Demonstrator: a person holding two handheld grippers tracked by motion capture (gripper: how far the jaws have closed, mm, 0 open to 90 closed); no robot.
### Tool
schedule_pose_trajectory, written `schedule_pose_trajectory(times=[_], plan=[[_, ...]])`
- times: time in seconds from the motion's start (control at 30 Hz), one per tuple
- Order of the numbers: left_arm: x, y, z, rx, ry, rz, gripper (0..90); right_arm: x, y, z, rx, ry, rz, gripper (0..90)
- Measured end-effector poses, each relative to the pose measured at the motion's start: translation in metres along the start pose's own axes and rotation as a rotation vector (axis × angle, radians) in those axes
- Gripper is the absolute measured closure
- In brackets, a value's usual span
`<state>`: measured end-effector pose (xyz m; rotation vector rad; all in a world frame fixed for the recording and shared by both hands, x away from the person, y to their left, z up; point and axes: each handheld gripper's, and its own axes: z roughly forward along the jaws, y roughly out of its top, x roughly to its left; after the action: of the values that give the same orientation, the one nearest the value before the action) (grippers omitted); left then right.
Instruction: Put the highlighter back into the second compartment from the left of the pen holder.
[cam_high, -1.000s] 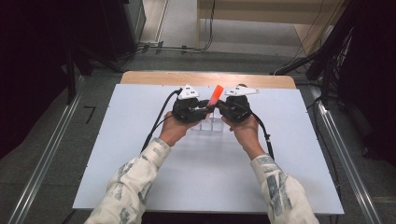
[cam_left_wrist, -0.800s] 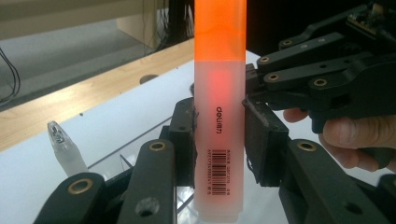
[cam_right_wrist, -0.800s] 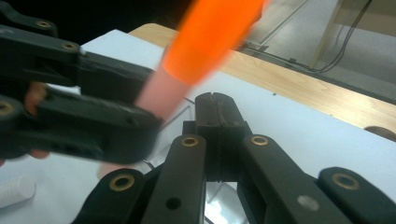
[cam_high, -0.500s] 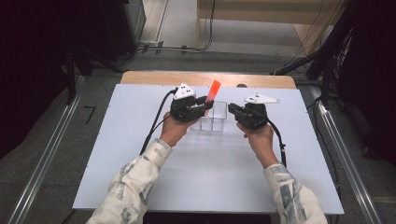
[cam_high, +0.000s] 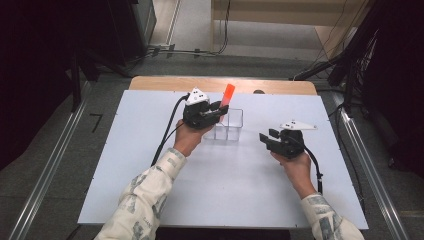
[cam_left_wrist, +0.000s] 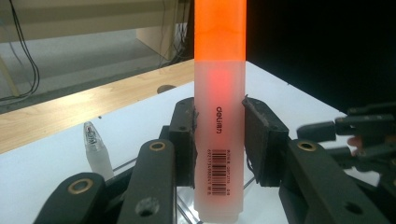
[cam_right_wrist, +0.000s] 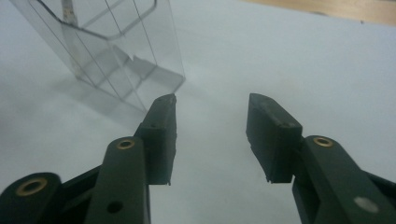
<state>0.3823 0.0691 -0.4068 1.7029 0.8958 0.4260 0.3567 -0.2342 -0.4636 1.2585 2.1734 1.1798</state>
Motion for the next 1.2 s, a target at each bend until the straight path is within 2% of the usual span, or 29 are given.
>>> schedule_pose_trajectory(times=[0.13,0.3,0.53,1.03,1.2], plan=[[0.000,-0.001,0.003,0.005,0.006,-0.003,66.5,-0.003,-0.015,-0.005,0.023,-0.004,0.004,46.0],[0.001,-0.002,0.005,-0.001,0.017,-0.011,66.5,-0.006,-0.022,-0.014,0.026,-0.005,0.010,39.9],[0.002,-0.002,0.009,-0.008,0.027,-0.024,66.5,-0.010,-0.033,-0.023,0.042,-0.002,0.026,38.8],[0.003,-0.007,0.022,-0.007,0.040,-0.027,66.5,-0.014,-0.037,-0.026,0.041,0.001,0.039,38.8],[0.002,-0.010,0.025,0.009,0.047,-0.019,66.5,-0.015,-0.037,-0.026,0.044,0.003,0.044,38.3]])
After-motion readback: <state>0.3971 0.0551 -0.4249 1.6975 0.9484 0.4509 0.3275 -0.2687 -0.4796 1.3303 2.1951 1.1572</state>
